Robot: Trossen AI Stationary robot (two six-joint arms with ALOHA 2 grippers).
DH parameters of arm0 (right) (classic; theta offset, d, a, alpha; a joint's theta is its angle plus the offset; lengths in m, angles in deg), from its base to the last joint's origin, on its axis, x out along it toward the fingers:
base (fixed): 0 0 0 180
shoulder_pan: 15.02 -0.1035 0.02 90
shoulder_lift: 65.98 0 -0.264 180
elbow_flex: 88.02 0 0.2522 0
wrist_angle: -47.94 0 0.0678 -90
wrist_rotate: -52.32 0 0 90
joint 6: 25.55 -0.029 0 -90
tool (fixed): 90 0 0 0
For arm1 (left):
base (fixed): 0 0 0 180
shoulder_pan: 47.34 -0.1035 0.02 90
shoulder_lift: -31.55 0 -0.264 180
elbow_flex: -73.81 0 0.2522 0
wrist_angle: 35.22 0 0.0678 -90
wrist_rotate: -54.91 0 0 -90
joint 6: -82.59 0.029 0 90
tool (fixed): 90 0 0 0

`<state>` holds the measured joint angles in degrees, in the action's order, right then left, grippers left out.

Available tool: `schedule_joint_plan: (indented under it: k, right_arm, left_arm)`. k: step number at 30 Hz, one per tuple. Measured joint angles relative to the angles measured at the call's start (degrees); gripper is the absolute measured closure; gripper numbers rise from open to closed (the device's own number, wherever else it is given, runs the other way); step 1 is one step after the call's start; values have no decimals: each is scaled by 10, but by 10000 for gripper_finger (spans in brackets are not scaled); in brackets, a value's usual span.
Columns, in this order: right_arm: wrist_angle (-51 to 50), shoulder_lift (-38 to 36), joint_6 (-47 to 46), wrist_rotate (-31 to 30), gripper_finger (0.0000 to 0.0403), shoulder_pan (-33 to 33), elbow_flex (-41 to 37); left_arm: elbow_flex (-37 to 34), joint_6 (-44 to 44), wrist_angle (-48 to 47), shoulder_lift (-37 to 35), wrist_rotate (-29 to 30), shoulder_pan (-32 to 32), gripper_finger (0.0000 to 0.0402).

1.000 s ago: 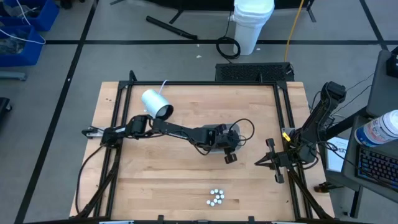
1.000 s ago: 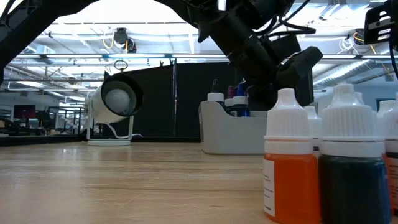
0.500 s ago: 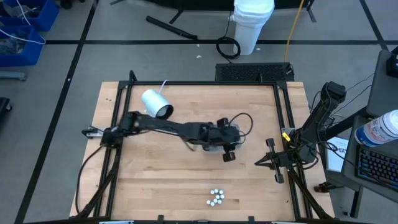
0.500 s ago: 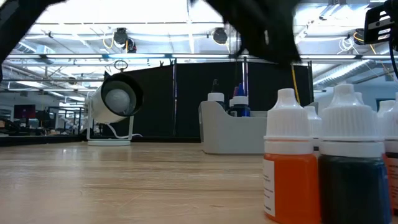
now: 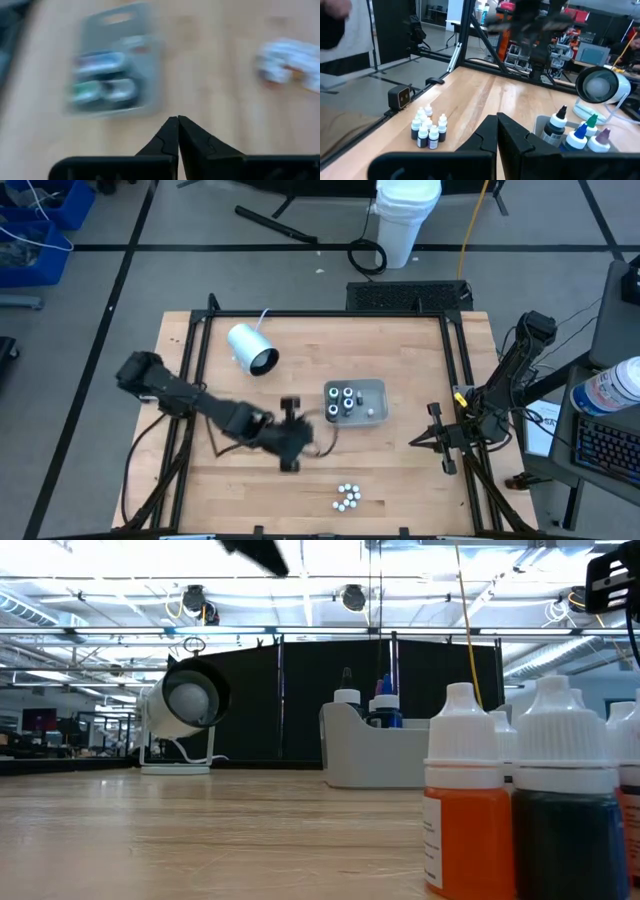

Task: Pick & Place food coloring
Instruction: Put the small black food coloring bottle into the gray bin

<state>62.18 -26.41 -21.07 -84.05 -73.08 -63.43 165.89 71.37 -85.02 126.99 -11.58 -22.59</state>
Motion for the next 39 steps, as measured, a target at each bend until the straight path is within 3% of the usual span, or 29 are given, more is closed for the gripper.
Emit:
schedule_joint_plan:
  k: [4, 5, 8, 12, 15, 18, 21, 25, 31, 35, 39]
  right_arm:
    - [-15, 11, -26, 1, 403, 0, 0]
    - [-18, 15, -31, 0, 403, 0, 0]
    - [-21, 29, -38, 0, 403, 0, 0]
    - [-29, 46, -54, 2, 403, 0, 0]
    - [-35, 61, -81, 6, 403, 0, 0]
    - [-17, 76, -83, 45, 403, 7, 0]
    - [-13, 90, -83, 47, 403, 29, 19]
    - [-157, 126, -112, 107, 403, 70, 111]
    - [-318, 266, -139, 229, 403, 116, 315]
    - [-343, 349, -146, 260, 403, 136, 413]
    - [-339, 409, -146, 329, 403, 168, 449]
  left_arm:
    - [-218, 77, 327, -16, -129, 38, 396]
    - [-261, 88, 415, -15, -138, 43, 397]
    - [-350, 103, 652, -5, -94, 45, 392]
    - [-415, 100, 801, 6, -19, 37, 397]
    - [-434, 93, 832, 5, 17, 33, 390]
    - [-438, 91, 820, 6, 16, 34, 379]
    - [-437, 86, 814, 6, 17, 35, 378]
    - [-437, 85, 816, 6, 20, 35, 384]
    - [-437, 64, 841, 6, 20, 34, 397]
    - [-436, 62, 843, 6, 20, 34, 379]
    - [-436, 62, 843, 6, 20, 34, 366]
